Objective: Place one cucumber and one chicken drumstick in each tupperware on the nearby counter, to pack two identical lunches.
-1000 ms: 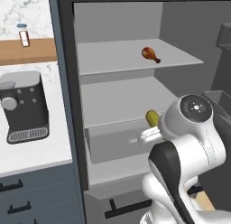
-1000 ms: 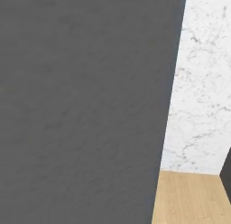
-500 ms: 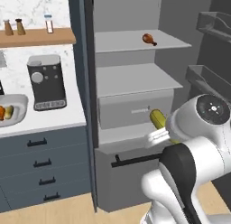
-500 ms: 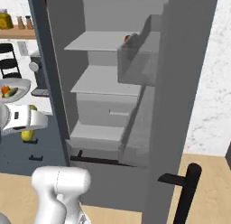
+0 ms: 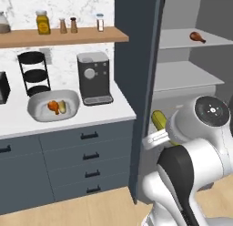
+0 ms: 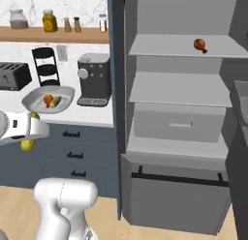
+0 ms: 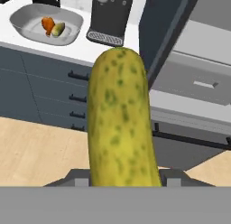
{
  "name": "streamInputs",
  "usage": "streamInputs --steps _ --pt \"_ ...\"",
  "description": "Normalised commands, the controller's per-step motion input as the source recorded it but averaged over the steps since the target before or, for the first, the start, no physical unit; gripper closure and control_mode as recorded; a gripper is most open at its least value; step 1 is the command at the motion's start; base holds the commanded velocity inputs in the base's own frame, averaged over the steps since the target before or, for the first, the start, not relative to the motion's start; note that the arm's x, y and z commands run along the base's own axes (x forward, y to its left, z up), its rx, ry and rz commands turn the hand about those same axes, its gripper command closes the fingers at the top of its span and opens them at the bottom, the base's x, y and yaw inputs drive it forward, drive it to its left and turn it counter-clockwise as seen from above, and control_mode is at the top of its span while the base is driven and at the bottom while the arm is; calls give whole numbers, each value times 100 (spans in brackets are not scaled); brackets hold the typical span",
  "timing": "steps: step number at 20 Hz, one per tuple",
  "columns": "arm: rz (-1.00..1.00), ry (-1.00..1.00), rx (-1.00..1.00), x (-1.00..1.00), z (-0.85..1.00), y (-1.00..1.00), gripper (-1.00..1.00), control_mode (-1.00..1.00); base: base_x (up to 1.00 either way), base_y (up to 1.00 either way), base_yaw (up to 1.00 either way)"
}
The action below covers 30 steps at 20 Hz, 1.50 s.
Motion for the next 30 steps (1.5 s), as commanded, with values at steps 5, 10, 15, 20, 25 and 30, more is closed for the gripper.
streamInputs --steps 5,10,15,20,25,30 --pt "0 0 0 0 0 0 100 100 44 100 -1" --pt "0 0 0 0 0 0 100 100 49 100 0" --pt "0 0 0 0 0 0 100 100 41 100 0" --pt "0 0 0 0 0 0 100 100 46 100 0" --pt "0 0 0 0 0 0 100 100 62 100 -1" --pt "0 0 0 0 0 0 100 100 77 100 -3"
